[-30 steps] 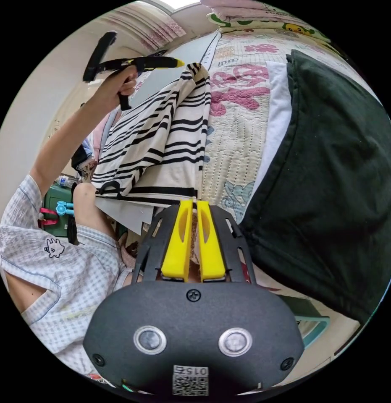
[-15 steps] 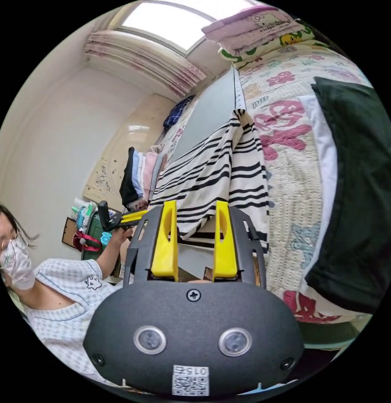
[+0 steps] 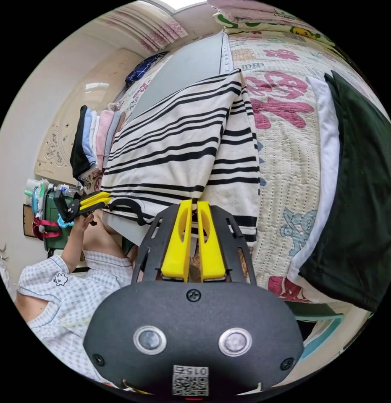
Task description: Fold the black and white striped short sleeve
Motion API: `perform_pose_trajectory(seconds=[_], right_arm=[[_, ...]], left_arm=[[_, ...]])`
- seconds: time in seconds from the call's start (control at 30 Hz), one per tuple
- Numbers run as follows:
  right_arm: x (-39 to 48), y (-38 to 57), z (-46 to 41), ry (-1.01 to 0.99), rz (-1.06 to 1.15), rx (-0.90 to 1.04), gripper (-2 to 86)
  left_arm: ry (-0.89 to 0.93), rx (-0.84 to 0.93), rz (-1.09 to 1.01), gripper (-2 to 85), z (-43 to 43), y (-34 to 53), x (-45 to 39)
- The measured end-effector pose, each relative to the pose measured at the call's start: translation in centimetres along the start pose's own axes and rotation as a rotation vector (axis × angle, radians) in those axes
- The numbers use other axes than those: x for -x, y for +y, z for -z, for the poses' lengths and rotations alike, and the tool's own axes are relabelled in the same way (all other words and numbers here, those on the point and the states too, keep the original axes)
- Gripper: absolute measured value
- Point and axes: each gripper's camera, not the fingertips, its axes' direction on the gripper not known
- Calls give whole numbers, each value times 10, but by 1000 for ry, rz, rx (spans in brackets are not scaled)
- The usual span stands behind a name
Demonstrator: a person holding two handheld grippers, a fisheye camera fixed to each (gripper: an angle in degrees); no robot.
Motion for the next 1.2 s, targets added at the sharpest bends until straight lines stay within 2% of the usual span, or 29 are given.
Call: perform_pose_trajectory(seconds=[0.13,0.27,0.37,0.5,0.63,0.77,0.97,1.13,1.2], right_arm=[[-51,16,-24,-51,-52,-47,50],[-75,44,-20,42,-47,-276,57],[-46,67,-34,212,36,-409,80],[20,109,-94,236,252,-509,81],[88,142,-201,94,445,-439,79],[119,151,-298,16,540,-302,88],[114,164,-387,145,630,-191,103],[86,171,-427,184,633,-144,106],[76,176,-436,193,636,-135,106]], left_arm=[[37,-1,2,55,17,10,22],[0,-146,120,55,64,24,77],[-61,-196,200,58,87,14,119],[-87,-196,267,73,84,-14,161],[20,-189,521,135,58,-38,218],[17,-223,745,160,40,-31,271],[21,-312,785,113,37,-19,304],[-195,-278,884,67,35,-13,318],[-170,-280,881,72,37,-12,319]])
